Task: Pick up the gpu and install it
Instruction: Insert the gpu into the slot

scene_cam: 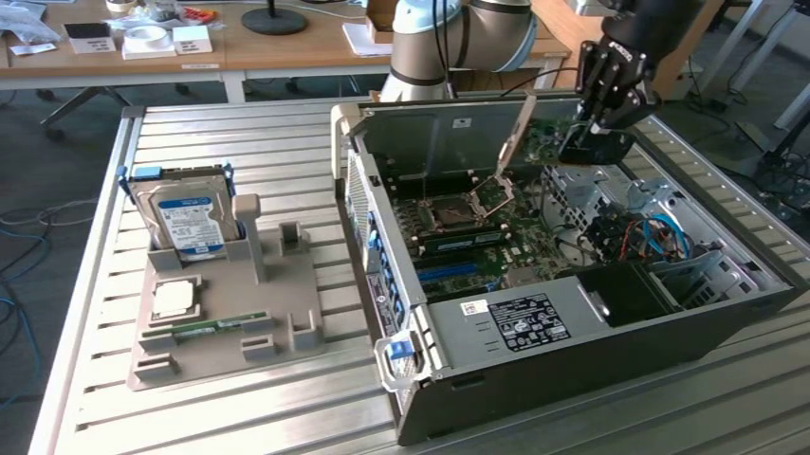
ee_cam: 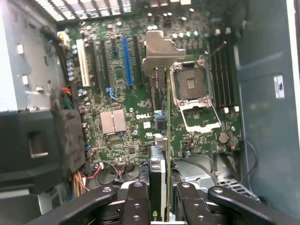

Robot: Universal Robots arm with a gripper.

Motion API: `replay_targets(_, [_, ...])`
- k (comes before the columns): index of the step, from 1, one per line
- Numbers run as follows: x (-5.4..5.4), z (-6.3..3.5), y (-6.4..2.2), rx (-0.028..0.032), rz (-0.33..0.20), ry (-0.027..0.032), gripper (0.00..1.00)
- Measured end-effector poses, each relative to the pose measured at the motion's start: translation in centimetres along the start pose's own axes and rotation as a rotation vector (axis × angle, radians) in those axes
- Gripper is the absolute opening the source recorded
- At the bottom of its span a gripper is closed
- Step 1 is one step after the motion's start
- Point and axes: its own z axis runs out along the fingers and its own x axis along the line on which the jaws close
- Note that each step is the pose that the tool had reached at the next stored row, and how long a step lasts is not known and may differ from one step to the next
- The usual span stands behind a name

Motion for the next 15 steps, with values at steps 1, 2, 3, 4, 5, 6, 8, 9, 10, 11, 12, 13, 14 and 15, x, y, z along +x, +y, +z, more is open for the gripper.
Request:
replay_targets(1, [0.0,0.01,0.0,-0.0005,-0.018,0.0004,0.27])
replay_targets(2, [0.0,0.01,0.0,-0.001,-0.036,0.0007,0.27])
replay_targets(3, [0.0,0.02,0.0,-0.0015,-0.052,0.0011,0.27])
replay_targets(4, [0.0,0.02,0.0,-0.0018,-0.061,0.0014,0.27])
replay_targets(5, [0.0,0.02,0.0,-0.0018,-0.064,0.0014,0.27])
replay_targets(6, [0.0,0.02,0.0,-0.0019,-0.064,0.0014,0.27])
replay_targets(8, [0.0,0.03,0.0,-0.0018,-0.065,0.0014,0.27])
replay_targets(9, [-0.01,0.05,0.03,-0.0004,-0.066,0.0011,0.27])
replay_targets(10, [-0.02,0.07,0.07,0.0035,-0.068,0.0008,0.27])
replay_targets(11, [-0.03,0.11,0.1,0.0084,-0.07,0.0004,0.27])
replay_targets(12, [-0.04,0.14,0.13,0.0136,-0.073,-0.0002,0.27])
replay_targets(13, [-0.04,0.18,0.15,0.0192,-0.075,-0.0008,0.27])
replay_targets(14, [-0.04,0.21,0.19,0.0246,-0.077,-0.0014,0.27])
replay_targets(15, [-0.03,0.26,0.26,0.0284,-0.078,-0.0018,0.27])
